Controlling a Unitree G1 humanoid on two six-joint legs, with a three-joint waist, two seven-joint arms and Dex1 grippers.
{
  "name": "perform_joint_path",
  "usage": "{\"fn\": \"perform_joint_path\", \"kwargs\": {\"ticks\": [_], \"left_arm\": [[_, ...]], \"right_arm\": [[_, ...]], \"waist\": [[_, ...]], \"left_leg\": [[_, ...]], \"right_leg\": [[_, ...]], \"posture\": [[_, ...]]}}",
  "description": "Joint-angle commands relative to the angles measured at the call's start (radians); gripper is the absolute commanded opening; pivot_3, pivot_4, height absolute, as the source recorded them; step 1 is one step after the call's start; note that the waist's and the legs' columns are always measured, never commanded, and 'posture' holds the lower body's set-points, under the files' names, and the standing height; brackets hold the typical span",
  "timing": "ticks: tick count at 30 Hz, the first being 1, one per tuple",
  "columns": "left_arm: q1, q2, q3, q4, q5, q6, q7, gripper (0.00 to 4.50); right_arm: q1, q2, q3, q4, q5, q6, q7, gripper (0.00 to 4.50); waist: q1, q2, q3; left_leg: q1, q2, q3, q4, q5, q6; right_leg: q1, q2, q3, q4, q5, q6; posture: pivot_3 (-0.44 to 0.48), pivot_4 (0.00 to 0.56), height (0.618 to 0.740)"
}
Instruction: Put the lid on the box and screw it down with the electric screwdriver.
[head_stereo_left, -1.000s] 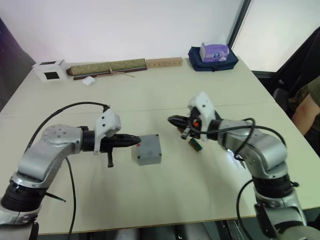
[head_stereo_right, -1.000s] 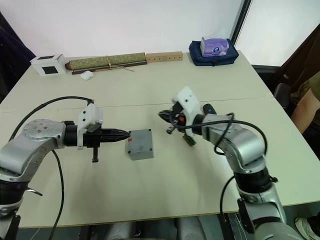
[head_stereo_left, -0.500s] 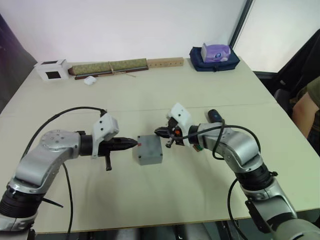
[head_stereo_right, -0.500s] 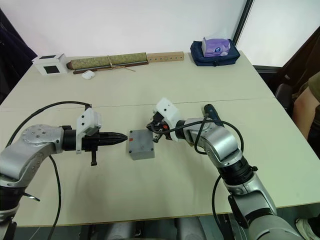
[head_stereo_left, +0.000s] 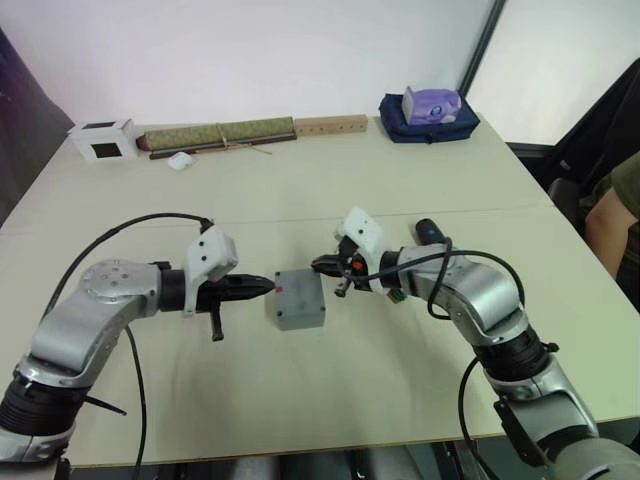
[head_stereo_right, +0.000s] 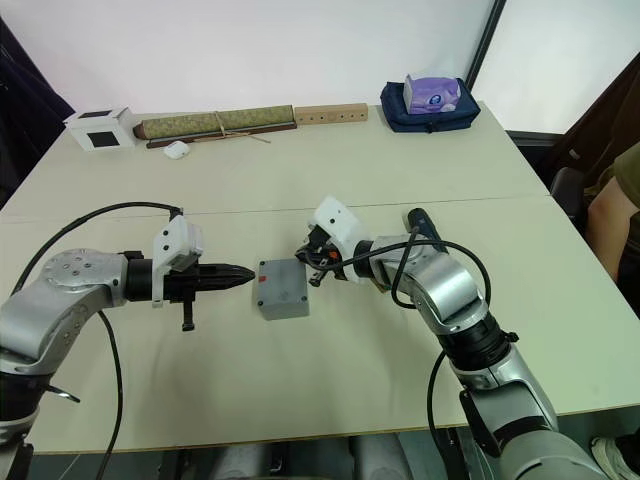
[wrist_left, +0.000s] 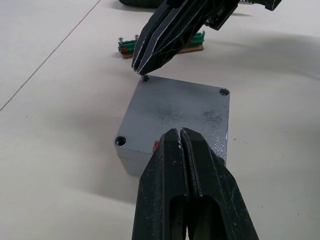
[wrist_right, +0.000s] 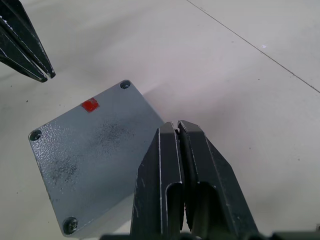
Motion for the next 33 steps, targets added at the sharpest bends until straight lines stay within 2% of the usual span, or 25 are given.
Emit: {"fn": "perform_joint_path", "kwargs": {"ticks": [1, 21, 33], "left_arm": [[-0.012, 0.004, 0.007, -0.027, 0.006, -0.023, 0.000, 0.00], [-0.017, -0.009, -0.002, -0.027, 0.011, -0.026, 0.000, 0.00], [-0.020, -0.010, -0.007, -0.034, 0.012, -0.021, 0.004, 0.00]], "right_arm": [[-0.002, -0.010, -0.002, -0.031, -0.003, 0.003, 0.009, 0.02], [-0.006, -0.017, -0.005, -0.049, 0.003, 0.015, 0.033, 0.02], [-0.010, 0.005, 0.039, 0.022, -0.053, -0.016, 0.022, 0.02]], "waist": [[0.000, 0.000, 0.000], [0.000, 0.000, 0.000], [0.000, 0.000, 0.000]], "left_leg": [[0.000, 0.000, 0.000, 0.000, 0.000, 0.000], [0.000, 0.000, 0.000, 0.000, 0.000, 0.000], [0.000, 0.000, 0.000, 0.000, 0.000, 0.000]], "right_leg": [[0.000, 0.000, 0.000, 0.000, 0.000, 0.000], [0.000, 0.000, 0.000, 0.000, 0.000, 0.000], [0.000, 0.000, 0.000, 0.000, 0.000, 0.000]], "posture": [[0.000, 0.150, 0.740], [0.000, 0.150, 0.740], [0.000, 0.150, 0.740]]}}
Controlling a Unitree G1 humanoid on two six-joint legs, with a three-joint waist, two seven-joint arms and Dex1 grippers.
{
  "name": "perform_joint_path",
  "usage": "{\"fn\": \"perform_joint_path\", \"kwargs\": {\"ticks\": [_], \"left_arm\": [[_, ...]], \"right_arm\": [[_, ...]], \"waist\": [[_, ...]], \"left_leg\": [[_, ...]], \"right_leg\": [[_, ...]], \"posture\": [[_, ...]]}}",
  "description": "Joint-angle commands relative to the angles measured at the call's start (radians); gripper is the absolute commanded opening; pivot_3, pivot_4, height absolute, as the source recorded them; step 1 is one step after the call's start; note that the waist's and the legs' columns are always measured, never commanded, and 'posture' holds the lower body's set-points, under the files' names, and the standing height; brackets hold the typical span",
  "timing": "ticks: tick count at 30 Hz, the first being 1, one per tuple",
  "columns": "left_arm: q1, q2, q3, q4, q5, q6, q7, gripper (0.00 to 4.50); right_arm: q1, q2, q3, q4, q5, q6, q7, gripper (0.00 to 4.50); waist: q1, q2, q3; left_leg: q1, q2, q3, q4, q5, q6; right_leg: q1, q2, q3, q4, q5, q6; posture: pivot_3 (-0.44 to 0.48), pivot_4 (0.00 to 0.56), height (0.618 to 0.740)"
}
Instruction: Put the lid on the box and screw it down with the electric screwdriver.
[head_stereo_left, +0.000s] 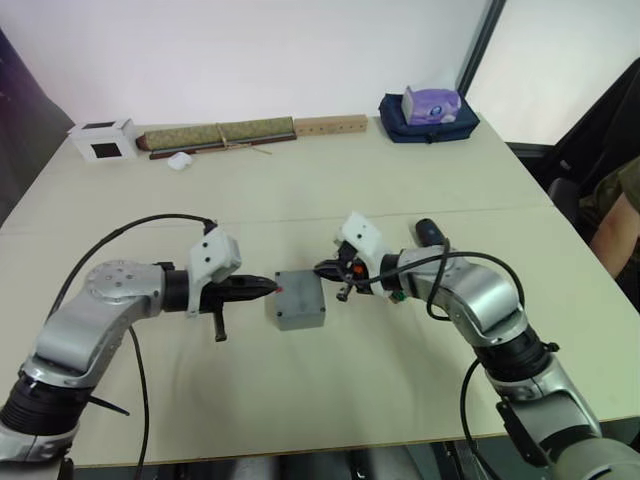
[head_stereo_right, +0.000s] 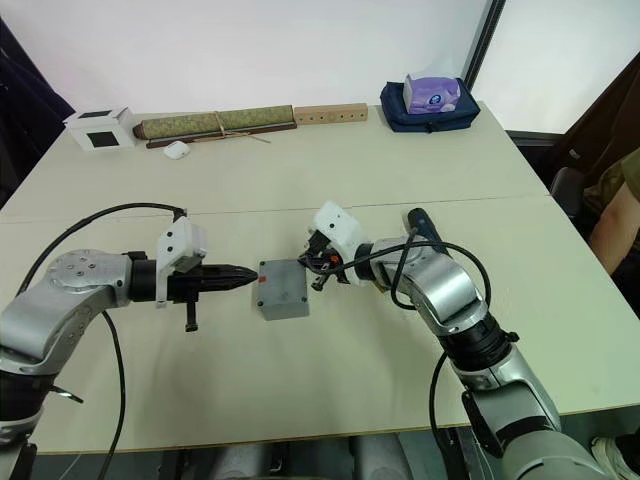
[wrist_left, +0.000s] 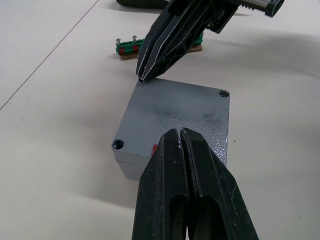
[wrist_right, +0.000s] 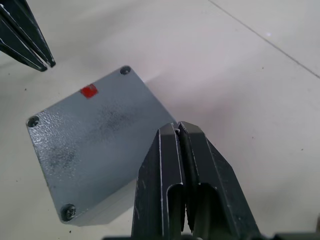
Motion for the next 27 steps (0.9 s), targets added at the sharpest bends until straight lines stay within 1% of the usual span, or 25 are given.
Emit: {"fn": "perform_joint_path", "kwargs": {"ticks": [1, 3, 5, 6, 7, 8, 9, 10, 12, 14, 15, 16, 19, 21, 22, 24, 26, 27], "left_arm": [[-0.016, 0.002, 0.006, -0.034, -0.001, -0.014, 0.002, 0.00], [-0.016, 0.002, 0.006, -0.034, -0.001, -0.014, 0.003, 0.00], [-0.016, 0.002, 0.005, -0.035, -0.001, -0.013, 0.004, 0.00], [-0.016, 0.001, 0.004, -0.036, -0.002, -0.013, 0.005, 0.00], [-0.015, 0.001, 0.004, -0.037, -0.003, -0.014, 0.006, 0.00], [-0.012, -0.001, 0.005, -0.036, -0.004, -0.017, 0.005, 0.00], [-0.009, -0.004, 0.005, -0.035, -0.004, -0.021, 0.004, 0.00], [-0.008, -0.006, 0.005, -0.034, -0.005, -0.023, 0.004, 0.00], [-0.013, -0.017, 0.002, -0.033, -0.010, -0.027, 0.003, 0.00], [-0.021, -0.029, -0.004, -0.038, -0.014, -0.024, 0.009, 0.00], [-0.028, -0.035, -0.006, -0.036, -0.017, -0.025, 0.007, 0.00], [-0.033, -0.038, -0.006, -0.035, -0.018, -0.025, 0.004, 0.00], [-0.048, -0.053, -0.017, -0.047, -0.018, -0.014, 0.010, 0.00], [-0.076, -0.070, -0.016, -0.052, -0.041, -0.002, 0.008, 0.00], [-0.093, -0.076, -0.023, -0.054, -0.044, -0.005, 0.002, 0.00], [-0.114, -0.080, -0.029, -0.048, -0.050, -0.016, -0.018, 0.00], [-0.131, -0.090, -0.045, -0.045, -0.047, -0.023, -0.029, 0.00], [-0.139, -0.096, -0.052, -0.041, -0.044, -0.032, -0.035, 0.00]], "right_arm": [[-0.011, 0.010, 0.013, 0.013, -0.018, -0.016, 0.000, 0.02], [-0.012, 0.013, 0.013, 0.018, -0.021, -0.019, 0.003, 0.02], [-0.017, 0.013, 0.012, 0.018, -0.022, -0.019, 0.007, 0.55], [-0.020, 0.012, 0.010, 0.014, -0.019, -0.015, 0.011, 0.68], [-0.023, 0.011, 0.007, 0.010, -0.018, -0.012, 0.014, 1.12], [-0.027, 0.006, 0.000, -0.002, -0.011, -0.003, 0.019, 1.43], [-0.035, -0.004, -0.011, -0.020, -0.003, 0.011, 0.025, 1.95], [-0.040, -0.010, -0.019, -0.031, 0.002, 0.021, 0.028, 2.28], [-0.053, -0.037, -0.040, -0.061, 0.014, 0.043, 0.040, 3.10], [-0.054, -0.065, -0.054, -0.080, 0.022, 0.053, 0.051, 3.68], [-0.062, -0.093, -0.067, -0.092, 0.023, 0.066, 0.058, 4.16], [-0.067, -0.112, -0.076, -0.100, 0.024, 0.076, 0.062, 4.43], [-0.076, -0.177, -0.103, -0.118, 0.028, 0.098, 0.072, 4.43], [-0.108, -0.278, -0.138, -0.114, 0.030, 0.171, 0.092, 4.43], [-0.128, -0.355, -0.140, -0.097, 0.017, 0.206, 0.107, 4.43], [-0.180, -0.483, -0.116, -0.062, 0.017, 0.286, 0.146, 4.43], [-0.234, -0.560, -0.080, -0.001, 0.021, 0.364, 0.171, 4.43], [-0.268, -0.591, -0.033, 0.051, 0.008, 0.399, 0.180, 4.43]], "waist": [[0.000, 0.000, 0.000], [0.000, 0.000, 0.000], [0.000, 0.000, 0.000], [0.000, 0.000, 0.000], [0.000, 0.000, 0.000], [0.000, 0.000, 0.000], [0.000, 0.000, 0.000], [0.000, 0.000, 0.000], [0.000, 0.000, 0.000], [0.003, 0.000, 0.000], [0.003, 0.000, 0.000], [0.004, 0.000, 0.000], [0.003, 0.000, 0.000], [0.004, 0.000, 0.000], [0.008, 0.001, 0.001], [0.007, 0.001, 0.001], [0.004, 0.001, 0.001], [0.001, 0.001, 0.001]], "left_leg": [[0.000, 0.000, 0.000, 0.000, 0.000, 0.000], [0.000, 0.000, 0.000, 0.000, 0.000, 0.000], [0.000, 0.000, 0.000, 0.000, 0.000, 0.000], [0.000, 0.000, 0.000, 0.000, 0.000, 0.000], [0.000, 0.000, 0.000, 0.000, 0.000, 0.000], [0.000, 0.000, 0.000, 0.000, 0.000, 0.000], [0.000, 0.000, 0.000, 0.000, 0.000, 0.000], [0.000, 0.000, 0.000, 0.000, 0.000, 0.000], [0.000, 0.000, 0.000, 0.000, 0.000, 0.000], [0.000, 0.000, 0.000, 0.000, 0.000, 0.000], [0.000, 0.000, 0.000, 0.000, 0.000, 0.000], [0.000, 0.000, 0.000, 0.000, 0.000, 0.000], [0.000, 0.000, 0.000, 0.000, 0.000, 0.000], [0.000, 0.000, 0.000, 0.000, 0.000, 0.000], [0.000, 0.000, 0.000, 0.000, 0.000, 0.000], [-0.001, -0.002, 0.000, 0.001, 0.000, 0.000], [-0.001, -0.002, 0.001, 0.000, 0.000, 0.000], [-0.001, -0.002, 0.001, 0.000, 0.000, 0.000]], "right_leg": [[0.000, 0.000, 0.000, 0.000, 0.000, 0.000], [0.000, 0.000, 0.000, 0.000, 0.000, 0.000], [0.000, 0.000, 0.000, 0.000, 0.000, 0.000], [0.000, 0.000, 0.000, 0.000, 0.000, 0.000], [0.000, 0.000, 0.000, 0.000, 0.000, 0.000], [0.000, 0.000, 0.000, 0.000, 0.000, 0.000], [0.000, 0.000, 0.000, 0.000, 0.000, 0.000], [0.000, 0.000, 0.000, 0.000, 0.000, 0.000], [0.000, 0.000, 0.000, 0.000, 0.000, 0.000], [0.000, 0.000, 0.000, 0.000, 0.000, 0.000], [0.000, 0.000, 0.000, 0.000, 0.000, 0.000], [0.000, 0.000, 0.000, 0.000, 0.000, 0.000], [0.000, -0.001, 0.000, 0.000, 0.000, 0.000], [0.000, 0.000, 0.000, 0.000, 0.000, 0.000], [0.000, 0.000, 0.000, 0.000, 0.000, 0.000], [0.000, -0.002, 0.000, -0.001, 0.000, 0.000], [0.000, -0.002, 0.001, -0.002, 0.000, 0.000], [0.000, -0.002, 0.001, -0.002, 0.000, 0.000]], "posture": [[0.000, 0.150, 0.740], [0.000, 0.150, 0.740], [0.000, 0.150, 0.740], [0.000, 0.150, 0.740], [0.000, 0.150, 0.740], [0.000, 0.150, 0.740], [0.000, 0.150, 0.740], [0.000, 0.150, 0.740], [0.000, 0.150, 0.740], [0.000, 0.150, 0.740], [0.000, 0.150, 0.740], [0.000, 0.150, 0.740], [0.000, 0.150, 0.740], [0.000, 0.150, 0.740], [0.000, 0.150, 0.740], [0.000, 0.150, 0.740], [0.000, 0.150, 0.740], [0.000, 0.150, 0.740]]}}
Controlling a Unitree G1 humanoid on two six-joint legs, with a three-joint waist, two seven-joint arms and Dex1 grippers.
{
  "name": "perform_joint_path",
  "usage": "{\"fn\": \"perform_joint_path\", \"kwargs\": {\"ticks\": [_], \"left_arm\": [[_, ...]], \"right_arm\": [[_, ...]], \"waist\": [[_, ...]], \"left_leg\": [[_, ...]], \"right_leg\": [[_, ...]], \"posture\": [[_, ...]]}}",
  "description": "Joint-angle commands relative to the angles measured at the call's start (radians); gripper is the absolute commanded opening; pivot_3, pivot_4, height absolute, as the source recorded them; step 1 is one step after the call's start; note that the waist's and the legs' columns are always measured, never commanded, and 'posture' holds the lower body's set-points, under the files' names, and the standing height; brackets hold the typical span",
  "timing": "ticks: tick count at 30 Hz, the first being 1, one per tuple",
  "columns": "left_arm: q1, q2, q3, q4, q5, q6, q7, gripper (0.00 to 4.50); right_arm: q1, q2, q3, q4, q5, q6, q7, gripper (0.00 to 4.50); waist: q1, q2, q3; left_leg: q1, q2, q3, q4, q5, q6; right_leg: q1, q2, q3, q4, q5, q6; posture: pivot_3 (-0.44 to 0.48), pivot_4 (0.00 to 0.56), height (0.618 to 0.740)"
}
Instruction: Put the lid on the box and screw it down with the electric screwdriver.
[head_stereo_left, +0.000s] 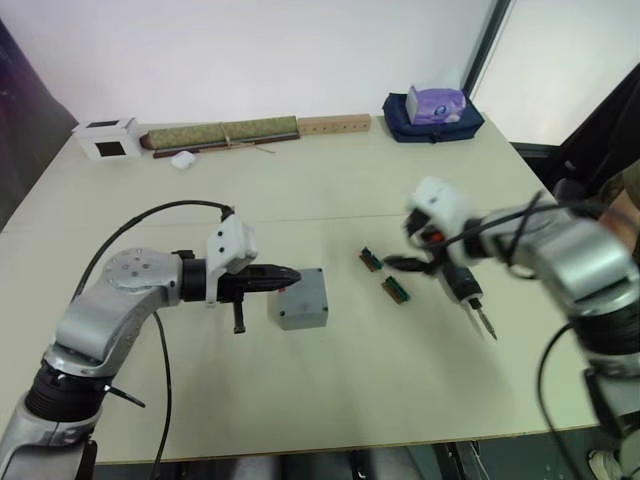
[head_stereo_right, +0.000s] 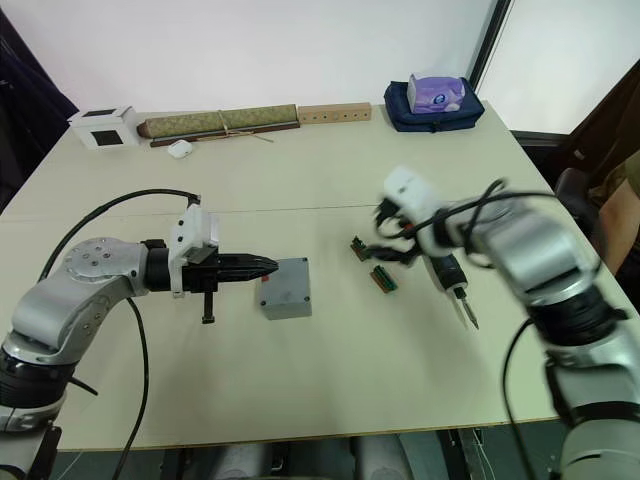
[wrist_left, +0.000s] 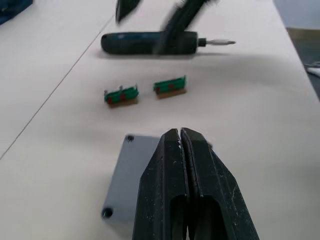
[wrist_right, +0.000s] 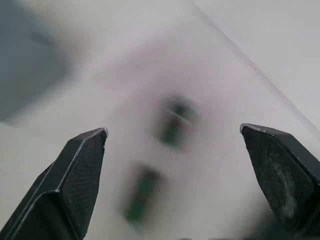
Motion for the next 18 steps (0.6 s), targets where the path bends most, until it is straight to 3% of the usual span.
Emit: {"fn": "perform_joint_path", "kwargs": {"ticks": [1, 5, 12, 18], "left_arm": [[-0.034, -0.018, -0.016, -0.013, -0.010, -0.030, -0.022, 0.00], [-0.046, -0.043, -0.031, -0.021, -0.009, -0.031, -0.017, 0.00], [-0.046, -0.072, -0.062, -0.022, 0.014, -0.046, -0.003, 0.00], [-0.025, -0.077, -0.061, -0.018, 0.028, -0.073, -0.002, 0.00]], "right_arm": [[-0.092, -0.078, 0.087, 0.113, -0.020, 0.108, 0.047, 4.43], [-0.138, -0.108, 0.173, 0.230, -0.030, 0.114, 0.105, 4.43], [-0.207, -0.055, 0.287, 0.443, -0.036, 0.137, 0.182, 4.43], [-0.238, 0.052, 0.382, 0.595, -0.080, 0.115, 0.202, 4.43]], "waist": [[-0.007, 0.000, 0.000], [-0.011, 0.000, 0.000], [-0.014, 0.000, 0.000], [-0.006, 0.000, 0.000]], "left_leg": [[0.000, 0.000, 0.000, 0.000, 0.000, 0.000], [0.001, 0.002, 0.001, -0.001, 0.000, 0.000], [0.000, 0.001, 0.001, -0.001, 0.000, 0.000], [0.000, 0.001, 0.001, -0.001, 0.000, 0.000]], "right_leg": [[0.000, 0.000, 0.000, 0.000, 0.000, 0.000], [0.000, 0.002, 0.000, 0.000, 0.000, 0.000], [-0.001, 0.001, 0.001, 0.000, 0.000, 0.000], [-0.001, 0.001, 0.001, 0.000, 0.000, 0.000]], "posture": [[0.000, 0.150, 0.740], [0.000, 0.150, 0.740], [0.000, 0.150, 0.740], [0.000, 0.150, 0.740]]}}
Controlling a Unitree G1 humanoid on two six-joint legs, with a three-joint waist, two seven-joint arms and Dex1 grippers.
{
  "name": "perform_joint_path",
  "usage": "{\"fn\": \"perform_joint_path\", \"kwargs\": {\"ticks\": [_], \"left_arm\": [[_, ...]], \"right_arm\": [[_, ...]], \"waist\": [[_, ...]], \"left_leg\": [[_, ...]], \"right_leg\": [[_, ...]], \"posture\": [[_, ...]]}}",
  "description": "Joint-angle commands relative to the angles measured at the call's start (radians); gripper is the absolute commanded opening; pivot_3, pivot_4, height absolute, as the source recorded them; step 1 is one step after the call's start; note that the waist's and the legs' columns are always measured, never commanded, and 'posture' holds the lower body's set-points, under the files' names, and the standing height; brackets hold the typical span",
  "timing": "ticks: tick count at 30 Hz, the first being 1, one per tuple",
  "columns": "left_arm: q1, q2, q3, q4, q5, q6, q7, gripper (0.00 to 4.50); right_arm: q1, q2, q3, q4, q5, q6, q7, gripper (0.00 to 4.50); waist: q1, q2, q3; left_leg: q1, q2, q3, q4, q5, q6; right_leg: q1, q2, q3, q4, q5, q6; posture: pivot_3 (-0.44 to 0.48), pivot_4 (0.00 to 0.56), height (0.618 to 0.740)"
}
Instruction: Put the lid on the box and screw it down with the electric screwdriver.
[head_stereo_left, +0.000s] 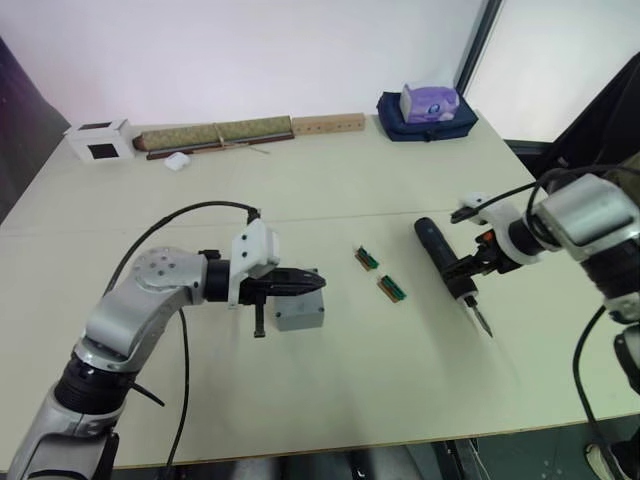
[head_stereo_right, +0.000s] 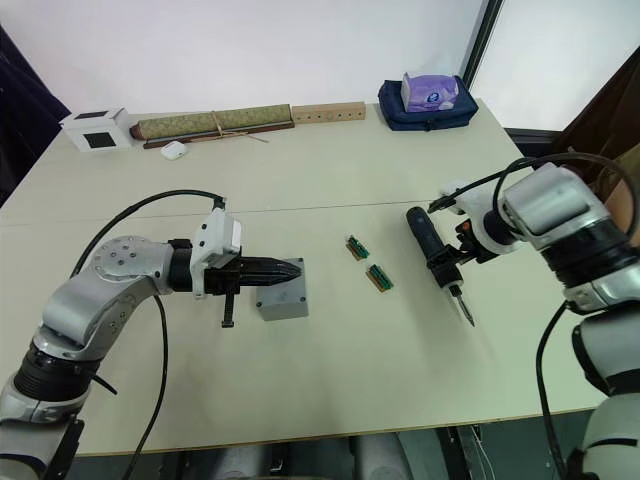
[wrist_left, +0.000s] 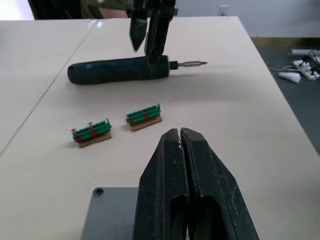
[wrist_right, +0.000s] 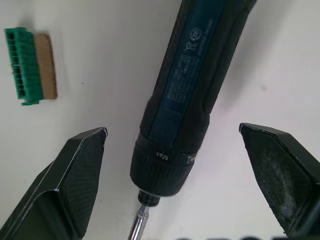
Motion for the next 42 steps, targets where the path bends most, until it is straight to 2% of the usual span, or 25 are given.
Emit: {"fn": "perform_joint_path", "kwargs": {"ticks": [1, 4, 5, 8, 10, 12, 17, 22, 24, 26, 28, 31, 36, 40, 42], "left_arm": [[-0.004, -0.008, 0.003, -0.022, 0.010, -0.021, 0.016, 0.00], [-0.007, -0.012, 0.003, -0.032, 0.009, -0.012, 0.031, 0.00], [0.000, -0.008, 0.008, -0.039, 0.007, -0.010, 0.035, 0.00], [0.014, 0.001, 0.017, -0.050, 0.004, -0.008, 0.043, 0.00], [0.019, 0.004, 0.020, -0.052, 0.003, -0.007, 0.047, 0.00], [0.026, 0.009, 0.025, -0.053, 0.006, -0.009, 0.052, 0.00], [0.038, 0.022, 0.028, -0.041, 0.019, -0.010, 0.068, 0.00], [0.059, 0.048, 0.041, -0.019, 0.025, -0.024, 0.050, 0.00], [0.062, 0.058, 0.033, -0.009, 0.037, -0.022, 0.048, 0.00], [0.066, 0.068, 0.029, 0.006, 0.043, -0.021, 0.041, 0.00], [0.062, 0.072, 0.017, 0.023, 0.045, -0.015, 0.035, 0.00], [0.059, 0.081, 0.003, 0.049, 0.051, -0.014, 0.012, 0.00], [0.054, 0.071, -0.006, 0.105, 0.060, -0.026, -0.019, 0.00], [0.047, 0.054, -0.039, 0.156, 0.105, -0.043, -0.014, 0.00], [0.046, 0.051, -0.050, 0.172, 0.124, -0.052, -0.014, 0.00]], "right_arm": [[-0.025, 0.039, 0.039, 0.063, -0.038, -0.038, 0.020, 4.43], [-0.033, 0.070, 0.054, 0.121, -0.061, -0.066, 0.030, 4.43], [-0.037, 0.086, 0.061, 0.146, -0.071, -0.077, 0.033, 4.20], [-0.043, 0.113, 0.080, 0.192, -0.105, -0.114, 0.054, 3.31], [-0.046, 0.122, 0.085, 0.207, -0.123, -0.126, 0.070, 2.41], [-0.053, 0.134, 0.084, 0.219, -0.136, -0.131, 0.083, 1.90], [-0.106, 0.146, 0.021, 0.258, -0.169, -0.158, 0.084, 1.86], [-0.085, 0.107, -0.049, 0.114, -0.177, -0.186, 0.056, 1.86], [-0.044, 0.077, -0.142, -0.034, -0.134, -0.202, 0.051, 1.86], [0.024, 0.118, -0.336, -0.223, -0.045, -0.240, 0.013, 1.86], [0.117, 0.250, -0.556, -0.419, 0.043, -0.363, -0.075, 1.86], [0.221, 0.448, -0.714, -0.611, 0.128, -0.496, -0.196, 1.86], [0.326, 0.696, -0.750, -0.702, 0.188, -0.611, -0.362, 1.86], [0.441, 0.805, -0.695, -0.721, 0.204, -0.745, -0.382, 1.86], [0.487, 0.824, -0.660, -0.714, 0.190, -0.798, -0.380, 1.86]], "waist": [[0.002, 0.000, 0.000], [0.005, 0.000, 0.000], [0.005, 0.000, 0.000], [0.003, 0.000, 0.000], [0.002, 0.000, 0.000], [0.001, 0.000, 0.000], [-0.008, 0.000, 0.000], [-0.016, 0.003, 0.002], [-0.016, 0.003, 0.002], [-0.015, 0.003, 0.002], [-0.024, 0.003, 0.002], [-0.024, 0.003, 0.002], [-0.006, 0.002, 0.001], [0.007, 0.002, 0.001], [0.007, 0.002, 0.001]], "left_leg": [[0.000, 0.000, 0.000, 0.000, 0.000, 0.000], [-0.001, 0.000, 0.000, 0.000, 0.000, 0.000], [-0.001, 0.000, 0.000, 0.000, 0.000, 0.000], [0.000, -0.001, 0.000, 0.000, 0.000, 0.000], [0.000, 0.000, 0.000, 0.000, 0.000, 0.000], [0.000, 0.000, -0.001, 0.000, 0.000, 0.000], [0.000, 0.000, 0.000, 0.000, 0.000, 0.000], [-0.001, 0.000, 0.000, 0.000, 0.000, 0.000], [-0.001, 0.000, -0.001, -0.001, 0.000, 0.000], [-0.002, 0.000, -0.001, -0.001, 0.000, 0.000], [-0.002, 0.000, -0.001, -0.002, 0.000, 0.000], [-0.001, 0.003, -0.001, -0.001, 0.000, 0.000], [-0.001, 0.002, -0.003, 0.000, 0.000, -0.001], [-0.001, -0.002, -0.001, 0.001, 0.000, -0.001], [-0.001, -0.002, -0.001, 0.001, 0.000, -0.001]], "right_leg": [[0.000, 0.000, 0.000, 0.000, 0.000, 0.000], [0.000, 0.000, 0.000, 0.000, 0.000, 0.000], [0.000, 0.000, 0.000, 0.000, 0.000, 0.000], [0.000, -0.001, 0.000, 0.000, 0.000, 0.001], [0.000, 0.000, 0.000, 0.000, 0.000, 0.001], [0.000, 0.000, 0.000, 0.000, 0.000, 0.001], [0.000, 0.000, 0.000, 0.000, 0.001, 0.000], [-0.001, 0.000, 0.000, 0.000, 0.001, 0.000], [-0.002, 0.000, 0.000, 0.000, 0.001, 0.000], [-0.002, 0.000, 0.000, 0.000, 0.001, 0.000], [-0.002, 0.000, 0.000, 0.000, 0.001, 0.000], [-0.002, 0.003, 0.000, 0.001, 0.001, 0.000], [-0.001, 0.001, -0.002, 0.003, 0.001, 0.000], [0.001, -0.002, 0.000, 0.002, 0.002, 0.002], [0.000, -0.002, 0.000, 0.001, 0.002, 0.002]], "posture": [[0.000, 0.150, 0.740], [0.000, 0.150, 0.740], [0.000, 0.150, 0.740], [0.000, 0.150, 0.740], [0.000, 0.150, 0.740], [0.000, 0.150, 0.740], [0.000, 0.150, 0.740], [0.000, 0.150, 0.740], [0.000, 0.150, 0.740], [0.000, 0.150, 0.740], [0.000, 0.150, 0.740], [0.000, 0.150, 0.740], [0.000, 0.150, 0.740], [0.000, 0.150, 0.740], [0.000, 0.150, 0.740]]}}
